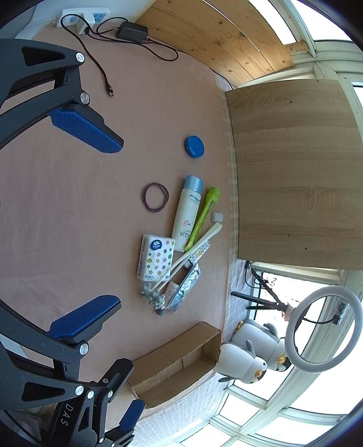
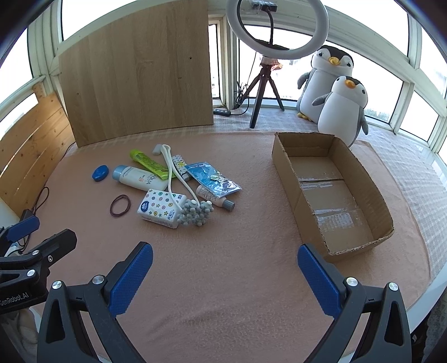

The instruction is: Organize objects

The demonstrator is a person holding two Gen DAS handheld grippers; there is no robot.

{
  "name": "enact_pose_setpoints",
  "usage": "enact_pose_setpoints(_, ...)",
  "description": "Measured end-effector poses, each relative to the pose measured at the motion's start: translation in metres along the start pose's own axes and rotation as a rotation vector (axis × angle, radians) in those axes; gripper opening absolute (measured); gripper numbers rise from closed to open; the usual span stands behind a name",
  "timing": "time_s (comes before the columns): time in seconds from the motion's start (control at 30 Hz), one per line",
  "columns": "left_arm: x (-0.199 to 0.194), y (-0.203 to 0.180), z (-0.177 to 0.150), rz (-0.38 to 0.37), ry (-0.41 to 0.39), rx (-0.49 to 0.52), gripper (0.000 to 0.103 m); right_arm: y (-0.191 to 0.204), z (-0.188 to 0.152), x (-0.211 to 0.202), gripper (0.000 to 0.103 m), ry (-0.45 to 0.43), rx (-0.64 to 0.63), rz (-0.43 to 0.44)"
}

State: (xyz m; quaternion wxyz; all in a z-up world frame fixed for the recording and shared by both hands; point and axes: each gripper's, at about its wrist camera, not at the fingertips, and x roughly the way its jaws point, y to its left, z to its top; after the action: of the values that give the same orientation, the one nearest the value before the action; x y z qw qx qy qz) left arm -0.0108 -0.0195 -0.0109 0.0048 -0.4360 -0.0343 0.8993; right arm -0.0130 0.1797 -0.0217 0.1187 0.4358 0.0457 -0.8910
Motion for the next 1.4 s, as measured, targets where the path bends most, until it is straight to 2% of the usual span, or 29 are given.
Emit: enact_pose_setpoints(1.4, 0.011, 0.004, 0.006, 0.000, 0.010, 0.000, 0.103, 0.004, 0.006, 0.013, 0.103, 0.022, -0.004, 0.000)
